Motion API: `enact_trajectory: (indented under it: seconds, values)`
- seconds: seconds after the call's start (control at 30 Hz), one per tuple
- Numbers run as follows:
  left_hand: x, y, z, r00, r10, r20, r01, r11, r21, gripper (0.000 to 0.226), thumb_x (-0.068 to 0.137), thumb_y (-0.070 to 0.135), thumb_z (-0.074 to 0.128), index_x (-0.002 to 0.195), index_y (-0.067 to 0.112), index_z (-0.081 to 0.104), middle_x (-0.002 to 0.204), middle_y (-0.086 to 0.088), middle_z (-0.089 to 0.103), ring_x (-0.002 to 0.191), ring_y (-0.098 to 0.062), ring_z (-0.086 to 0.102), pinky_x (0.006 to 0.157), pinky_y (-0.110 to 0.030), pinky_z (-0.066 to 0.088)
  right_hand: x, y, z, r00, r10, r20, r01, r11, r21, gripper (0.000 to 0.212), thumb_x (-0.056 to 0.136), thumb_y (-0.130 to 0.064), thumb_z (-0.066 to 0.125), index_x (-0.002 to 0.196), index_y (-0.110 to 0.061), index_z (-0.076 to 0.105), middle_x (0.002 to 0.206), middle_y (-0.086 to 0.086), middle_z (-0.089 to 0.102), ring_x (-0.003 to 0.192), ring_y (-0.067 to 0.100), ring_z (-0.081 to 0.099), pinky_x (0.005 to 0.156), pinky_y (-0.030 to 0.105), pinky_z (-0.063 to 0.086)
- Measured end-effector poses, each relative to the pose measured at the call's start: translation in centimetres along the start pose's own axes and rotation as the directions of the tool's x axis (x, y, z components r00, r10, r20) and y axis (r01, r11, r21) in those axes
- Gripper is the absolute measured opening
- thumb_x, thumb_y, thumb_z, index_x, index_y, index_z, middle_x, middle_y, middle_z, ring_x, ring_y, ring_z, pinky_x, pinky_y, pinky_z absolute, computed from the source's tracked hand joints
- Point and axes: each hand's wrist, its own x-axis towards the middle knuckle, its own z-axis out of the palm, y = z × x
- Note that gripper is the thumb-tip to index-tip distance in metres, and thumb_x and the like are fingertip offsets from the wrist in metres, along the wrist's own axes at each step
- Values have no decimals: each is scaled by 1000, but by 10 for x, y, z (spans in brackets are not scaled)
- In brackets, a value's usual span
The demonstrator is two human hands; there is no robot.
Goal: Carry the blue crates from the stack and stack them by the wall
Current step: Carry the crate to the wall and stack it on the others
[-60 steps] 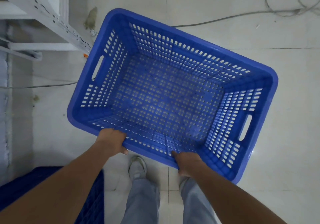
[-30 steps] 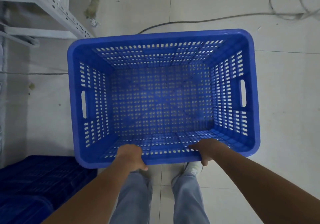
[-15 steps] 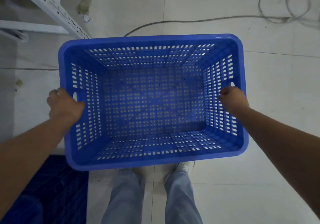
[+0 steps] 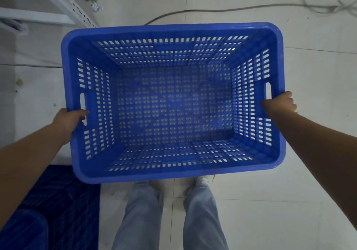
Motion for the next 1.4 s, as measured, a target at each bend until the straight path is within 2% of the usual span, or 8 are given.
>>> enact_trajectory:
  seconds: [0.17,0.27,0.37,0.47,0.63,0.73,0.93,1.4]
  values:
    - [7,-3,-1,999,-31,42,38,986,-163,27,92,20,58,117,12,55,112,-9,60,74,-20,58,92,-50,47,10,7,-1,998,-2,69,-15,972,236,52,86,-18,60,131,-5,38,126,19,52,111,39,54,81,41,47]
    - [8,-3,1,998,-51,34,57,981,-188,14,93,19,57,105,14,55,88,-3,67,67,-19,60,88,-47,50,19,12,-9,991,-2,136,-43,944,327,43,83,-15,64,123,-4,52,97,14,60,91,34,58,84,44,51]
    - [5,1,-4,994,-103,48,110,976,-189,12,94,23,55,83,17,55,44,6,62,41,-10,60,51,-25,57,23,16,-18,972,-27,235,-69,917,394,26,83,-8,66,107,-3,58,71,8,54,64,28,53,69,39,52]
    - [-4,3,-11,992,-118,45,124,978,-168,15,95,25,55,84,15,56,55,-1,62,54,-16,56,42,-26,52,17,26,-27,964,-25,263,-79,922,378,15,82,-10,67,92,-4,58,67,9,54,54,24,48,68,37,47]
    - [-37,15,-36,992,-98,75,105,990,-92,24,93,25,57,73,13,51,58,-7,59,28,-9,54,32,-22,48,0,43,-58,950,8,311,-138,906,399,21,82,-13,68,70,-6,53,64,11,51,53,25,46,66,38,47]
    - [-65,29,-60,987,-93,129,99,994,-41,30,92,25,58,67,11,48,49,-6,51,43,-25,51,45,-32,50,-21,46,-90,934,-7,358,-160,887,433,25,86,-14,65,69,-7,49,64,10,45,50,22,42,48,28,43]
    - [-142,61,-128,956,-28,291,19,999,33,35,94,17,43,61,11,32,32,0,29,24,-14,27,61,-36,39,-81,51,-172,947,-95,308,-54,895,442,26,87,-11,64,70,-5,45,58,11,38,39,21,34,47,30,36]
    - [-377,128,-319,935,240,261,-207,967,-147,40,98,26,36,61,13,28,31,2,24,20,-10,22,52,-29,33,-279,25,-426,916,-401,27,340,809,480,32,87,-1,57,59,-4,41,50,11,39,37,22,32,35,25,34]
